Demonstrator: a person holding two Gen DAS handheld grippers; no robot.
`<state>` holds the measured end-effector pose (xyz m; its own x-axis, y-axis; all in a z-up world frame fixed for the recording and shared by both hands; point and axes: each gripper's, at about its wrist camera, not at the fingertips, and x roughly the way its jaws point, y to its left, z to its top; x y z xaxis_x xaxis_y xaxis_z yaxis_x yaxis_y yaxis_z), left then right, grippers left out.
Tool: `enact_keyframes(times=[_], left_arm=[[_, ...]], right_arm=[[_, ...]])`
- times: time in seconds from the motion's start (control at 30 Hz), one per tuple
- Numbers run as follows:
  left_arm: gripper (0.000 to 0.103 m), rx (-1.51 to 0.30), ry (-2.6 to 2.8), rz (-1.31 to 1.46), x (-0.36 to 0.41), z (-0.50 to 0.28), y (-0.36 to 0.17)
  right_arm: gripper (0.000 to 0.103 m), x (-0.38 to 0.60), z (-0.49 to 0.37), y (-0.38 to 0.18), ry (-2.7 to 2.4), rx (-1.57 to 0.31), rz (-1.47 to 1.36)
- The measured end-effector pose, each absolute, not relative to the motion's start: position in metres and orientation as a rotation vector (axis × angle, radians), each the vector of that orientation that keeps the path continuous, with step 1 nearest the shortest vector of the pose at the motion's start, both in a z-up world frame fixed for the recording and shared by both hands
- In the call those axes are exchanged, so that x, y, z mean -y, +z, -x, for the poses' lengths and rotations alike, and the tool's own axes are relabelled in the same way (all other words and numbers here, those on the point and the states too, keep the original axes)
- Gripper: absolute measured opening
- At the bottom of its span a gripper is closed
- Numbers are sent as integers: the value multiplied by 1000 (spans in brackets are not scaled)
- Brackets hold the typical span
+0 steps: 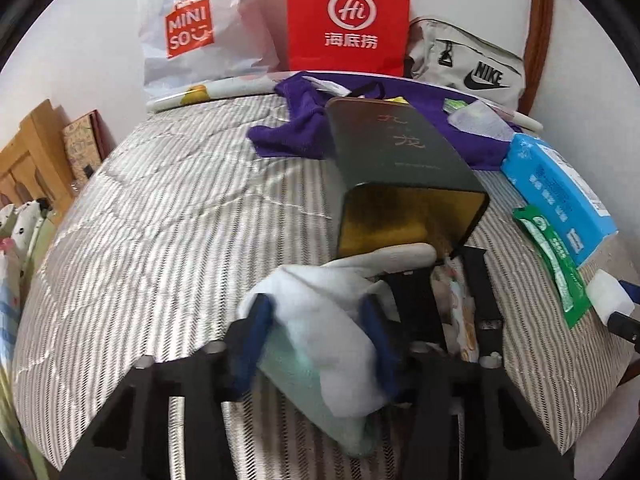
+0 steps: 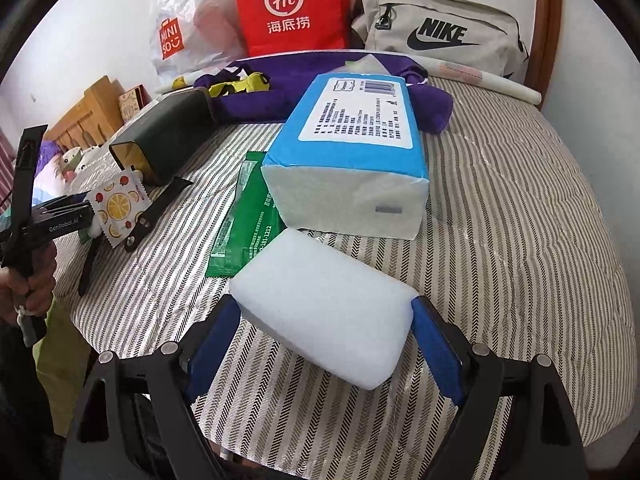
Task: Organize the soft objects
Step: 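Carry the glove and sponge block toward the purple towel with both tools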
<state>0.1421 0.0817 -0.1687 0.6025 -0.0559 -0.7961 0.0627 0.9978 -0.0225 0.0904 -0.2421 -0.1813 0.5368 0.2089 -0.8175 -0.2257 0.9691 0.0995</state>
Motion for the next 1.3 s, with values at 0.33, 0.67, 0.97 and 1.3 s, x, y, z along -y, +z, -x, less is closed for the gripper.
enact_keyframes(times=[0.33, 0.67, 0.97, 1.3], left_arm=[[14, -898, -152, 144, -93, -128, -141], [14, -817, -137, 139, -99, -124, -87], [14, -766, -160, 159, -97, -129, -54], [14, -788, -177, 179, -87, -155, -49]], right_arm=[[83, 245, -84, -172, 241, -955, 42], [83, 261, -77, -141, 257, -889, -21], [83, 263, -84, -109, 285, -836, -40], [83, 261, -123, -84, 310, -806, -43]])
